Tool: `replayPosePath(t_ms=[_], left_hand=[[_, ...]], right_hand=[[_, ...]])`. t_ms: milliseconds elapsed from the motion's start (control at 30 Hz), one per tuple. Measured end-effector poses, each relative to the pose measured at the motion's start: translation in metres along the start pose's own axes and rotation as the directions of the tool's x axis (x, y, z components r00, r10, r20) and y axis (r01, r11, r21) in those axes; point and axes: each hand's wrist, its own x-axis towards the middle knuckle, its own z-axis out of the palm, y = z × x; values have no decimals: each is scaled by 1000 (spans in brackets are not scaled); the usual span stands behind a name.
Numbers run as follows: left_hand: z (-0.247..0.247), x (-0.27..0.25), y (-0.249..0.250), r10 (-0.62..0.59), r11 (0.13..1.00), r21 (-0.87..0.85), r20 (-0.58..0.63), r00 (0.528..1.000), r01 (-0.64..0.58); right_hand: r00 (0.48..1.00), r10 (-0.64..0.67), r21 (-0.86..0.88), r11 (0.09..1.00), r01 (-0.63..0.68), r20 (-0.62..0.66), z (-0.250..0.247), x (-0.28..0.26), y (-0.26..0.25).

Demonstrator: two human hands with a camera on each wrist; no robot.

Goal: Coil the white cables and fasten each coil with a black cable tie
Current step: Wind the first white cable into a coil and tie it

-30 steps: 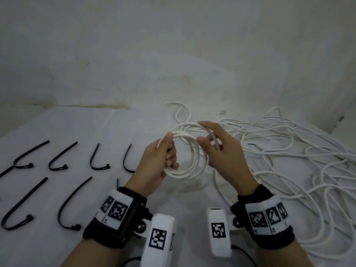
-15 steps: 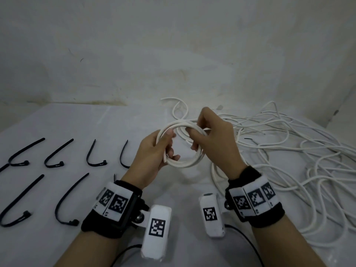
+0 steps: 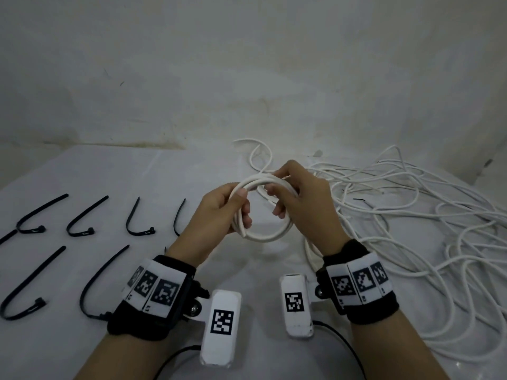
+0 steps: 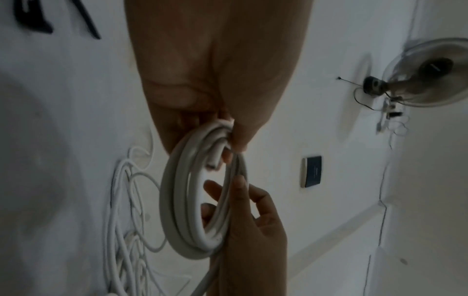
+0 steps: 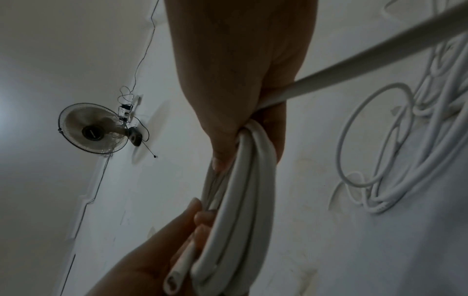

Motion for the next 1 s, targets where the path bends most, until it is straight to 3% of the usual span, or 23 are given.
replayPosePath(t_ms=[100, 267, 367, 433, 500, 567, 667, 767, 833, 900, 967, 1000], left_hand=[[1, -1, -3, -9, 1000, 27, 80, 997, 7], [4, -1, -5, 63, 997, -38, 34, 997, -62], [8, 0, -9, 85, 994, -69, 25, 996, -83], [10, -1, -10, 86, 991, -101, 20, 996, -84], [13, -1, -9, 81, 988, -134, 28, 996, -77], [14, -1, -8, 80, 988, -137, 53, 995, -73], [15, -3, -4, 54, 978, -205, 111, 992, -31], [17, -2, 0, -148, 903, -389, 121, 982, 184], [19, -1, 3, -365, 861, -317, 162, 917, 399], [23, -4, 4, -549, 806, -66, 290, 784, 588], [34, -6, 7, -623, 744, 79, 442, 646, 664], [41, -6, 8, -625, 726, 75, 486, 611, 683]], right_hand=[[1000, 16, 81, 997, -17, 22, -1, -3, -1], [984, 165, 389, 904, -178, 67, 5, -3, -3], [902, 329, 532, 729, -431, 281, 4, -3, -3], [818, 367, 575, 584, -573, 443, 0, -2, -6], [770, 361, 598, 487, -637, 526, -4, 0, -8], [768, 371, 606, 472, -640, 523, -5, 1, -9], [806, 411, 628, 507, -591, 426, -7, -1, -14], [851, 431, 718, 485, -499, 300, -10, 0, -21], [870, 431, 808, 409, -423, 238, -15, 1, -25], [878, 440, 867, 345, -359, 189, -18, 1, -30], [882, 445, 894, 317, -317, 155, -18, 0, -35], [885, 443, 900, 314, -302, 143, -17, 0, -38]])
